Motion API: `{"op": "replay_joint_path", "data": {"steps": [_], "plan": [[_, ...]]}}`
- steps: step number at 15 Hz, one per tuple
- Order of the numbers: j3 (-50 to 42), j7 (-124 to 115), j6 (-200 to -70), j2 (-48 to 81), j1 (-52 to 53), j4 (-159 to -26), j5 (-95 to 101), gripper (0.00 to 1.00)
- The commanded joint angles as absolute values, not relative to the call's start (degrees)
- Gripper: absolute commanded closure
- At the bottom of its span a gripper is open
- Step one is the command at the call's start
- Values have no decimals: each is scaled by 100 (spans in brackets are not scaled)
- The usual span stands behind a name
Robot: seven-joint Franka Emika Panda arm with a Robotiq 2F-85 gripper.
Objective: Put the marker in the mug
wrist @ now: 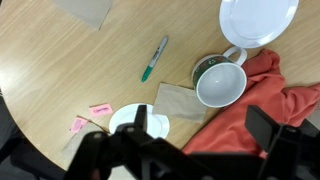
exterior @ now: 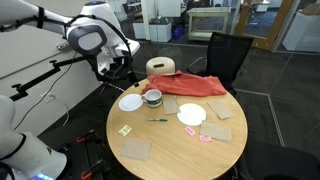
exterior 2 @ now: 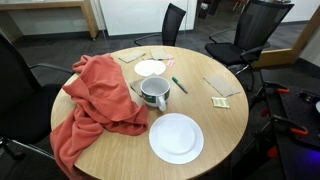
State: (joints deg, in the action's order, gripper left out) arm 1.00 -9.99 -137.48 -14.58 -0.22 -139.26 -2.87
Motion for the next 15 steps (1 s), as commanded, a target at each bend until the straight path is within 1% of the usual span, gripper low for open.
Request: {"op": "replay_joint_path", "data": {"steps": [1, 9, 15], "plan": [[80, -1391, -14196, -798, -89, -13786, -533, 0], [-46, -2199, -14847, 725, -88, -13456, -677, 0], [-178, -2335, -15242, 1616, -67, -13106, -1099, 0]]}}
